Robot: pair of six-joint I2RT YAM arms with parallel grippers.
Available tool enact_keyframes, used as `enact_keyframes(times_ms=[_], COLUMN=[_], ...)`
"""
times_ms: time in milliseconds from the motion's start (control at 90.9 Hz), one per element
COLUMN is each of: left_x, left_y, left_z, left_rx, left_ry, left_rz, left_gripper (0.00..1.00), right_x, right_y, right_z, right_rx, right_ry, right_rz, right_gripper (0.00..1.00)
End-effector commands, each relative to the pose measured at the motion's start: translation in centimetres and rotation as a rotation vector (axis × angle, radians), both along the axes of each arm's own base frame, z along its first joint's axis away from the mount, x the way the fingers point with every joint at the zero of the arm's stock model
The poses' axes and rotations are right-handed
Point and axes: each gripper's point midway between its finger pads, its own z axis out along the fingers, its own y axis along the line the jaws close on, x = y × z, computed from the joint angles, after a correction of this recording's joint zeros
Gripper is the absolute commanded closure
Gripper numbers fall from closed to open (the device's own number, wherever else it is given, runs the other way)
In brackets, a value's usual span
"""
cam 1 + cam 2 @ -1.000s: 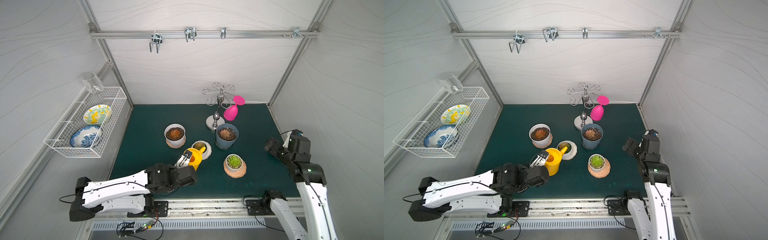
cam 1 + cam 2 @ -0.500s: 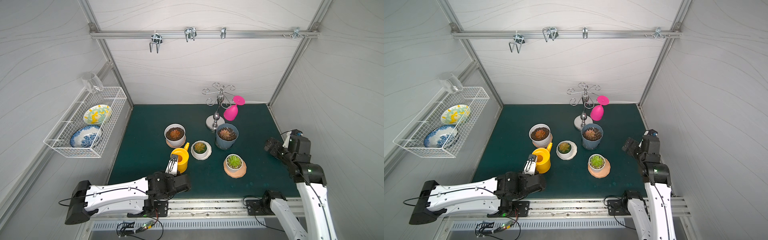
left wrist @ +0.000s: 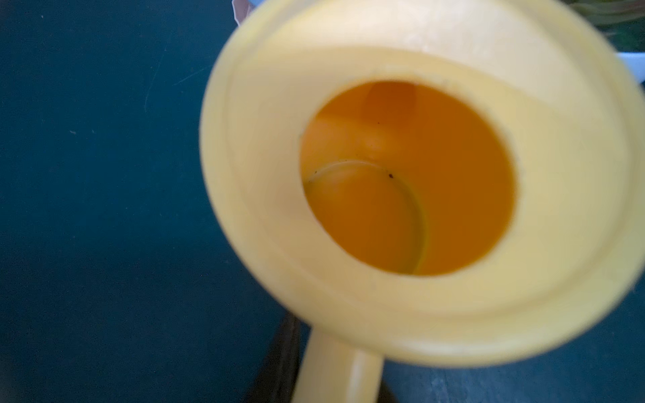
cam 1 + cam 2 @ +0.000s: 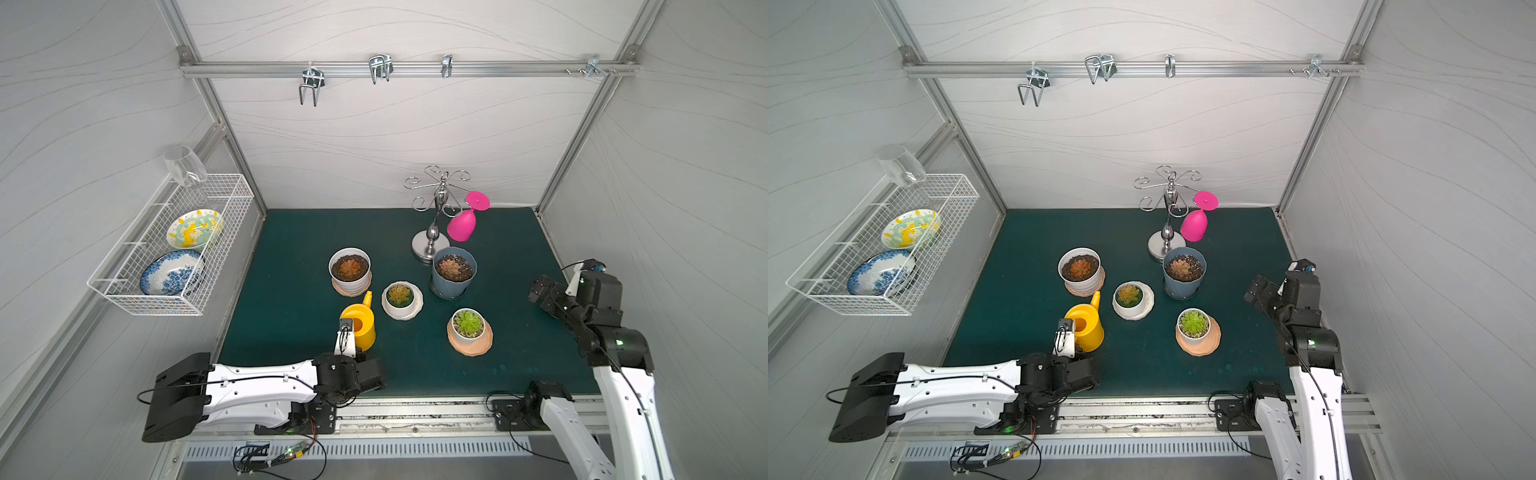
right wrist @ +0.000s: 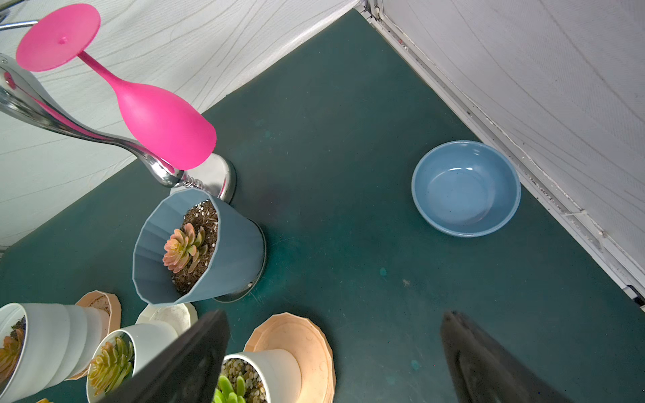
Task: Water the succulent around the soil edge
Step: Place the watering can at the center of the board.
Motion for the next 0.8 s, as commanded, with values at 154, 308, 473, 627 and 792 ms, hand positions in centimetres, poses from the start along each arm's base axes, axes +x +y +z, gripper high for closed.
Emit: enact_keyframes(times_ms=[154, 308, 473, 627, 792], left_x=[-0.3, -0.6, -0.9, -0.8, -0.1], left_y=[-1.9, -2.0, -1.8, -1.4, -0.2], left_z=[-0.8, 0.1, 2.1, 5.6, 10.7], left_rx=[-0.092, -0.108, -0.139, -0.163, -0.183], left_ry=[0.046, 0.068, 0.066, 0.03, -0.081], left_rz=[0.007, -0.009, -0.04, -0.084, -0.113], left_gripper=[0.43, 0.0, 0.0, 0.0, 0.0], right_x=[-0.1, 0.0, 0.0, 0.0, 0.1], right_y=[-0.1, -0.2, -0.2, -0.2, -0.3], right_z=[0.8, 0.8, 0.7, 0.8, 0.8], right_rx=[-0.013, -0.014, -0.014, -0.015, -0.016], right_ry=[-0.026, -0.025, -0.025, -0.029, -0.026], right_rz=[0.002, 0.001, -0.001, -0.002, -0.005], right_gripper=[0.01, 0.01, 0.01, 0.01, 0.01])
